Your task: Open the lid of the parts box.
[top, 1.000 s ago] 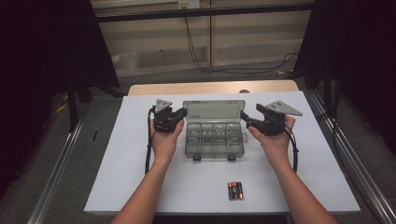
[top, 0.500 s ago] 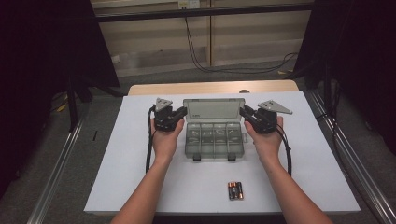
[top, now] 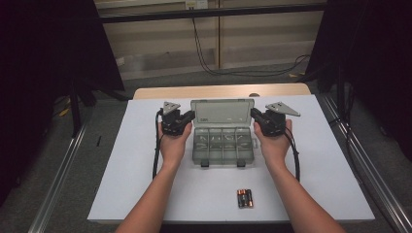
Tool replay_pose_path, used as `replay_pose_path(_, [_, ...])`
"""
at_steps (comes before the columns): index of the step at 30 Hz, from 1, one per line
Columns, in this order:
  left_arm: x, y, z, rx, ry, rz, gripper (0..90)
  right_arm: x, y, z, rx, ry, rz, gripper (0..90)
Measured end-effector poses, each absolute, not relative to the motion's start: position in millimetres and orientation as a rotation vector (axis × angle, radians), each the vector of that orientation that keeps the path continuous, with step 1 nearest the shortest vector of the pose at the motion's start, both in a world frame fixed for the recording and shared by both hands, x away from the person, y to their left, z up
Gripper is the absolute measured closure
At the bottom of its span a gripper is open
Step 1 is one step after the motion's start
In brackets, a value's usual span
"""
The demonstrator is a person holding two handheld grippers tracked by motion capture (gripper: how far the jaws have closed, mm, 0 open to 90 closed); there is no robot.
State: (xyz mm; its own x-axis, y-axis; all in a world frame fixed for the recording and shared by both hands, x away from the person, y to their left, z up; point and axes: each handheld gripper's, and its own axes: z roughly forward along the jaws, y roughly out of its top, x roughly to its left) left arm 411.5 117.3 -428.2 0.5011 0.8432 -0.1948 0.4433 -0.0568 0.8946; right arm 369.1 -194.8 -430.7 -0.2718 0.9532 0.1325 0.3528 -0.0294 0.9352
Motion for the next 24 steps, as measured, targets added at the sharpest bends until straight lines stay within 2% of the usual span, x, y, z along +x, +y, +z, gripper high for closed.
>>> replay_pose_path(12, [421,117,-442,1.705,1.101,0.448,75.7,374,-196,-430,1.380,1.666,1.303,87.3])
replay_pose_path(16, [422,116,-444,1.708,1.105,0.452,78.9,375,-196,-430,1.381,1.666,1.303,87.2])
replay_pose_path(19, [422,117,-444,1.703,1.116,0.458,84.7,376,-196,-431,1.380,1.665,1.303,87.2])
replay_pose_path(24, [421,115,-444,1.719,1.114,0.483,86.1,379,-197,-430,1.389,1.676,1.310,86.8])
